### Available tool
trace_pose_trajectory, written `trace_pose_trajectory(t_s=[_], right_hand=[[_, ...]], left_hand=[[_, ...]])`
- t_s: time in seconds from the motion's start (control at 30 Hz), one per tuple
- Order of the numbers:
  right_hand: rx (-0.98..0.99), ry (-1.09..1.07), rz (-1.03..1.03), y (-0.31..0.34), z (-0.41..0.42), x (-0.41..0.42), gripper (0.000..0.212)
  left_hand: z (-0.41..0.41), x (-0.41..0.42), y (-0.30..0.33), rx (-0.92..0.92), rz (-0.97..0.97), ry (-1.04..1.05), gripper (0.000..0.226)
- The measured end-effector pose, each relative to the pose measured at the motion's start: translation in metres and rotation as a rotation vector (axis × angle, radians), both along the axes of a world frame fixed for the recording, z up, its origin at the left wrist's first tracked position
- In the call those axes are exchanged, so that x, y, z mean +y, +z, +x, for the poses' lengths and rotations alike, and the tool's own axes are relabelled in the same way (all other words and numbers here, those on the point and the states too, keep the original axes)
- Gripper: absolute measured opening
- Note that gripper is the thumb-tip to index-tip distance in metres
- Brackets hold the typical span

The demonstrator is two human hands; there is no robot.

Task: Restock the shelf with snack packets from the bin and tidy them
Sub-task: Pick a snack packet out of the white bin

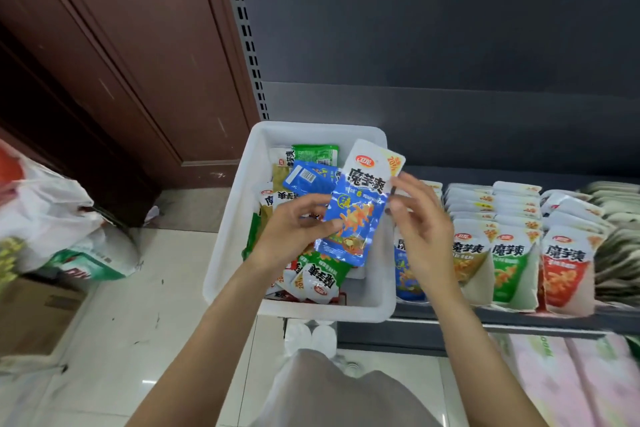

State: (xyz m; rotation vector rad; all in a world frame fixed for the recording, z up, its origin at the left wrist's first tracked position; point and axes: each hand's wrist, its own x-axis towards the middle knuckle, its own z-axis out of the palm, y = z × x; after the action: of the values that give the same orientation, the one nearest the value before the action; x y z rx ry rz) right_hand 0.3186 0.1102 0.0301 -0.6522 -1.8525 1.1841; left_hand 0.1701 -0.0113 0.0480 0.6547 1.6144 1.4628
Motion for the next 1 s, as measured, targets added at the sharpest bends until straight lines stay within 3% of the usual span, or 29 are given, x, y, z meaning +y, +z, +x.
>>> trace_pose_trajectory(t_s=[0.07, 0.17, 0.33, 0.47, 0.6, 0.8, 0.9, 1.0], right_hand=[[0.020, 0.003, -0.239, 0.007, 0.013, 0.003, 0.052], [-0.052, -0.120, -0.191, 0.011, 0.036, 0.015, 0.069], [-0.303, -0.259, 0.099, 0.005, 0.069, 0.030, 0.059], [-0.482, -0.198, 0.121, -0.012, 0.077, 0.039, 0.048], [-0.643, -0.096, 0.319, -0.022, 0.080, 0.045, 0.028], [-0.652, -0.137, 0.489, -0.021, 0.068, 0.046, 0.009], [-0.532, -0.185, 0.551, -0.004, 0.044, 0.039, 0.011], [-0.454, -0.037, 0.509, 0.007, 0.000, 0.028, 0.010]], left_hand=[[0.016, 0.013, -0.001, 0.069, -0.009, -0.054, 0.026], [0.042, 0.037, -0.010, 0.253, -0.022, -0.129, 0.024], [0.065, 0.071, -0.028, 0.739, -0.038, -0.136, 0.007], [0.069, 0.075, -0.042, 0.996, -0.085, -0.168, 0.009], [0.065, 0.073, -0.050, 1.041, -0.097, -0.174, 0.015], [0.061, 0.069, -0.054, 1.092, -0.062, -0.134, 0.014], [0.047, 0.059, -0.053, 1.109, -0.032, 0.025, 0.017], [0.021, 0.041, -0.057, 1.150, 0.014, 0.244, 0.024]])
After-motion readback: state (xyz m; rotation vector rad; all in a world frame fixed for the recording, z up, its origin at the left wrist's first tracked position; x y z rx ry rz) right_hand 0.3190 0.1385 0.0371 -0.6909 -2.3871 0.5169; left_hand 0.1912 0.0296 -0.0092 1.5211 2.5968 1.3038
